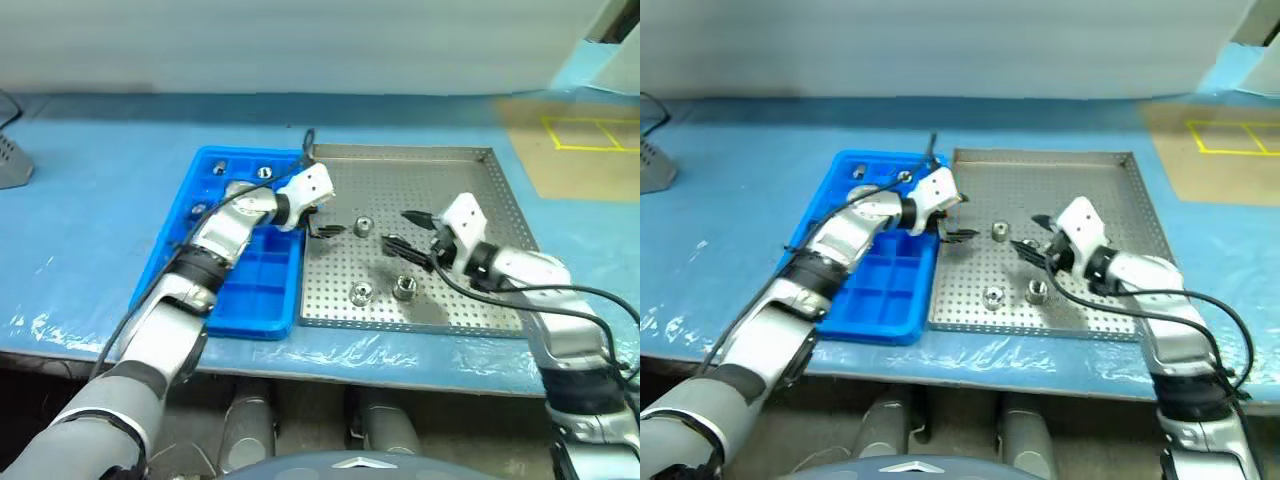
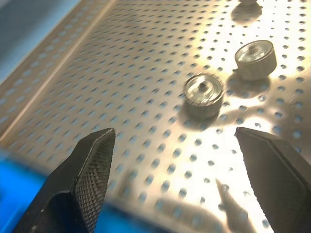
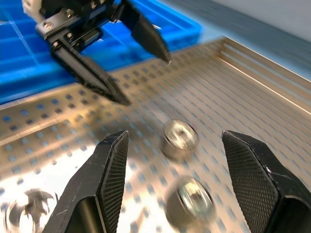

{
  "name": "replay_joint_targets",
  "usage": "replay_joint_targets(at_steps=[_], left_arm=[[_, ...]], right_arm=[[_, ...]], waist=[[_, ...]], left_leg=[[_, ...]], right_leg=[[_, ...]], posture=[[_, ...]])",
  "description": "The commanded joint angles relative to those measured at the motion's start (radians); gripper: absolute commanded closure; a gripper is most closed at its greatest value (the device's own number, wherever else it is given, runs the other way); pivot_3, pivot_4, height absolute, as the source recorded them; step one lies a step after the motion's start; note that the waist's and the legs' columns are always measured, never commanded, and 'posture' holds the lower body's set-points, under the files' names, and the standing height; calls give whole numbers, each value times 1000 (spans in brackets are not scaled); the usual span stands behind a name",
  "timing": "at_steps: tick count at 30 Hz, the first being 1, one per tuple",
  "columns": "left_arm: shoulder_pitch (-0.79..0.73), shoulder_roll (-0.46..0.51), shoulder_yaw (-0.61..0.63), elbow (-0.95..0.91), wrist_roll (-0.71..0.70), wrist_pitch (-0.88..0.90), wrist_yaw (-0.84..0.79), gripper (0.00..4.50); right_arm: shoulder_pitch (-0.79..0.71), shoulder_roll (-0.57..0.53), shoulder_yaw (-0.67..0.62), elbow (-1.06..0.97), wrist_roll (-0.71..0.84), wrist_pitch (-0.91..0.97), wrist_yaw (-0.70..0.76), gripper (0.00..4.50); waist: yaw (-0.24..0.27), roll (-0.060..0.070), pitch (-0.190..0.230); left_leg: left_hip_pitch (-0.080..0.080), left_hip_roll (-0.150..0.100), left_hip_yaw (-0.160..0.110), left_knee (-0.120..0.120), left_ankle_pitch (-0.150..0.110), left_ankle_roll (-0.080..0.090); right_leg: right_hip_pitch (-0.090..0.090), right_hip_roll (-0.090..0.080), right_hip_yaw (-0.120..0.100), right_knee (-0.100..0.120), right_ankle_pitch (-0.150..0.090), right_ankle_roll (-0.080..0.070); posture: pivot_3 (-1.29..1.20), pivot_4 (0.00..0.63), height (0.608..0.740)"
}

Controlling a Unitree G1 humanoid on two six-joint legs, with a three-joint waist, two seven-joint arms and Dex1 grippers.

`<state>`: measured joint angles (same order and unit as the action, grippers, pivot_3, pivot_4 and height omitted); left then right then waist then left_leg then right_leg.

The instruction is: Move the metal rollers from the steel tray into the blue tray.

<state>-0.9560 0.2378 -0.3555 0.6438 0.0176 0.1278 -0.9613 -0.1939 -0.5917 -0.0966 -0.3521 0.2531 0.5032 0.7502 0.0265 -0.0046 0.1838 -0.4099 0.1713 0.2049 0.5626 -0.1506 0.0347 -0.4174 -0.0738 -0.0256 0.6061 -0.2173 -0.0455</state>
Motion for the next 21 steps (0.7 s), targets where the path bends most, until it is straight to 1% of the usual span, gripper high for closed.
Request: replay_joint_targets(at_steps=[1,4,6,8,9,12,14,18,21], left_arm=[[-81,-50,-25,148,34,-140,-57,323],[-183,-121,-7,368,67,-186,8,323],[-228,-149,13,467,76,-194,46,323],[-279,-173,23,566,107,-173,176,323],[-297,-181,33,598,112,-164,206,323],[-319,-178,33,635,142,-185,202,323],[-328,-154,21,644,174,-205,187,323],[-329,-115,44,644,179,-233,89,323],[-315,-111,40,652,205,-241,93,323]], right_arm=[[80,-8,-74,-173,50,54,-48,1368],[146,19,-78,-267,66,91,-104,1368],[161,34,-72,-297,69,105,-136,1368],[172,55,-65,-317,62,114,-177,1368],[178,62,-61,-322,56,114,-192,1368],[193,61,-49,-324,40,109,-215,1368],[192,62,-49,-318,42,106,-225,1368],[182,60,-35,-299,36,93,-236,1368],[171,64,-18,-279,25,81,-243,1368]], waist=[[-21,0,0],[-49,0,0],[-68,0,0],[-78,0,0],[-84,0,0],[-98,0,0],[-101,0,0],[-101,0,0],[-100,0,0]], left_leg=[[0,0,0,0,0,0],[0,0,0,1,0,1],[0,0,0,2,-1,1],[-1,-1,0,5,-2,3],[-1,-1,-1,7,-2,3],[-3,-1,-1,10,-4,7],[-4,-1,-1,10,-5,8],[-5,-1,-1,10,-5,8],[-5,-1,-1,10,-5,9]], right_leg=[[0,0,0,0,0,0],[0,0,0,0,0,1],[0,1,0,0,1,2],[1,1,0,0,1,5],[1,1,0,0,-1,8],[2,0,0,-1,-1,10],[2,0,0,-2,1,7],[2,0,0,-3,2,5],[2,0,0,-4,2,5]], posture=[[-449,150,740],[-507,150,740],[-535,150,740],[-554,150,740],[-566,150,740],[-570,150,740],[-572,150,740],[-560,150,740],[-555,150,740]])
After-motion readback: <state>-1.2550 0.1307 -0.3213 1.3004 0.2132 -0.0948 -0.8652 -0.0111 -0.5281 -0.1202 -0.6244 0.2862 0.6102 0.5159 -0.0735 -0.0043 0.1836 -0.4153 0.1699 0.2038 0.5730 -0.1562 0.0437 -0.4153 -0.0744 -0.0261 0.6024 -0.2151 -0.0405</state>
